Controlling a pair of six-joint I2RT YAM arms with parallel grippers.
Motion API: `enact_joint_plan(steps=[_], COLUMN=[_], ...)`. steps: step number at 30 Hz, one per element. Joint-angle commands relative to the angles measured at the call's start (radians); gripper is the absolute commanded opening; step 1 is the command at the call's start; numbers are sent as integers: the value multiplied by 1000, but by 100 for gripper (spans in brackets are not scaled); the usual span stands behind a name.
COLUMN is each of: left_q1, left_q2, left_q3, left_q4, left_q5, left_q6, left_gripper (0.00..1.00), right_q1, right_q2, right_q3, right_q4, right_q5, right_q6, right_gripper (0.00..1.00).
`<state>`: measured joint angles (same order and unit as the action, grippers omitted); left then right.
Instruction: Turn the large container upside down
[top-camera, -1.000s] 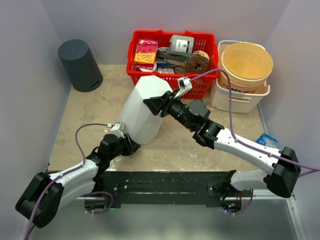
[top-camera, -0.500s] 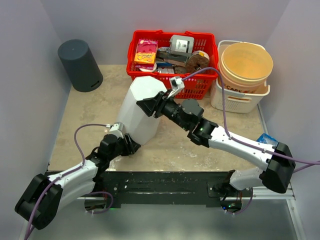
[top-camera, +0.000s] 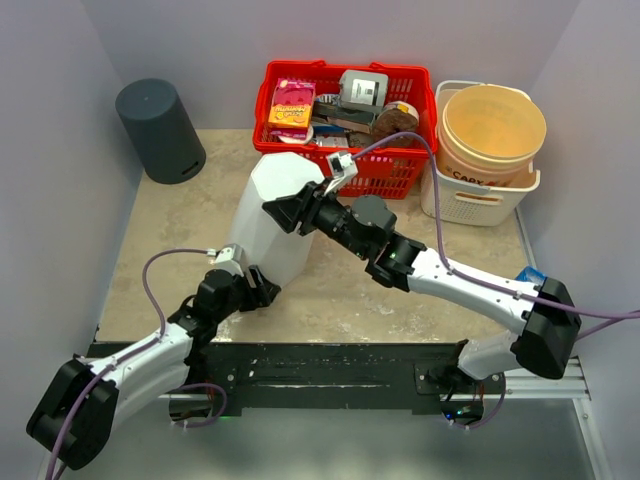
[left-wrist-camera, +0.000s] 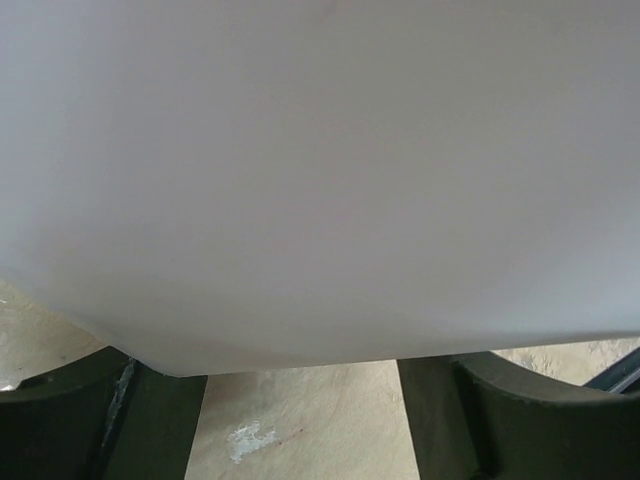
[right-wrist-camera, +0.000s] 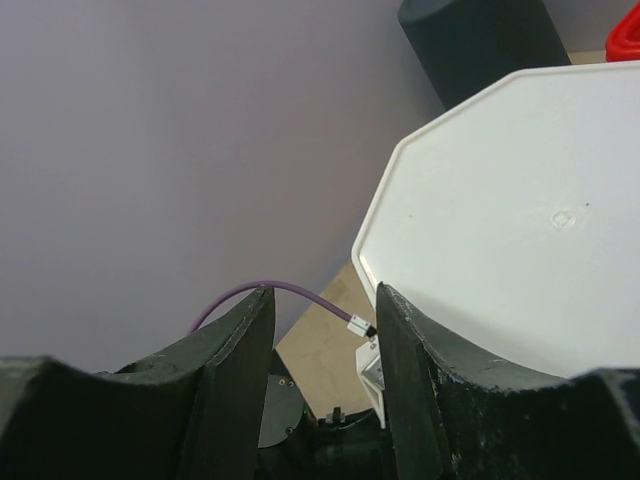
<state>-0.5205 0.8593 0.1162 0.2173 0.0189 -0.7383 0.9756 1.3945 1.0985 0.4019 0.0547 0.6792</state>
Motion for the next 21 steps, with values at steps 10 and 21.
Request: enact_joint_plan(steps=[10,21], left_q1=[-13,-15], left_q2=[18,67], left_q3=[88,151], left_q4=[133,14], left_q5=[43,-2], left_q6=[-2,19], left_gripper=[81,86], right_q1=[38,41], right_q2=[84,98], right_q3=[-2,4], right_q4=[-239,-238], right_q5=[-24,-21], right_q6=[-21,-17], right_gripper=[51,52])
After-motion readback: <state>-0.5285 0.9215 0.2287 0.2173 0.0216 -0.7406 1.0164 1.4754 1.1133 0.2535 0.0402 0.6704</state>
